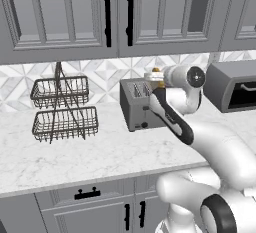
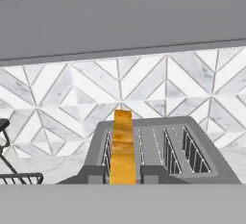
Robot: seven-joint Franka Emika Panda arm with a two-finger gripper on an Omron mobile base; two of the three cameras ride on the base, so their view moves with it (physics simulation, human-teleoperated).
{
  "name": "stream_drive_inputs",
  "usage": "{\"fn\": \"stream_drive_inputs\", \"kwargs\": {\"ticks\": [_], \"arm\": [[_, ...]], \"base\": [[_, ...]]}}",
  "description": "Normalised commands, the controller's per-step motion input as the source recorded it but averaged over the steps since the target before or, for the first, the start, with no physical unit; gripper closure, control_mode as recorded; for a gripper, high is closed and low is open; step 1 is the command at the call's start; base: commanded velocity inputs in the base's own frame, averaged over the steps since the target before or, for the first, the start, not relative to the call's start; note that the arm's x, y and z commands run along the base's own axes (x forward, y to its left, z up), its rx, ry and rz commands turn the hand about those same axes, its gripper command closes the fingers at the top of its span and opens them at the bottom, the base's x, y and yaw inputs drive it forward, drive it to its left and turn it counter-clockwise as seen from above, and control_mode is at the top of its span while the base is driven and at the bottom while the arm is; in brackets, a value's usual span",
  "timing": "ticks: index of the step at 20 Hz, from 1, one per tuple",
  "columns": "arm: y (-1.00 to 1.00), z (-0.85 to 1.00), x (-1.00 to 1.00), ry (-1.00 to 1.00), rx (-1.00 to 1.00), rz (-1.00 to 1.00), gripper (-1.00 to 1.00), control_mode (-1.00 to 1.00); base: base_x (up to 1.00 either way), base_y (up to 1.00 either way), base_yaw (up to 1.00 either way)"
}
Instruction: Start the toaster. Once the lever pops up, take the bread to the plate on the dining counter.
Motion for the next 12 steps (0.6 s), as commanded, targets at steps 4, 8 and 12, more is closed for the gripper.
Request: {"fn": "stream_drive_inputs", "kwargs": {"ticks": [4, 8, 12], "arm": [[0.00, 0.30, -1.00, 0.04, 0.00, 0.00, 1.00, -1.00], [0.03, 0.04, -1.00, 0.03, 0.00, 0.00, 1.00, -1.00], [0.02, -0.01, -0.79, 0.04, 0.00, 0.00, 1.00, -1.00]], "base": [[0.00, 0.00, 0.00], [0.00, 0.00, 0.00], [0.00, 0.00, 0.00]]}}
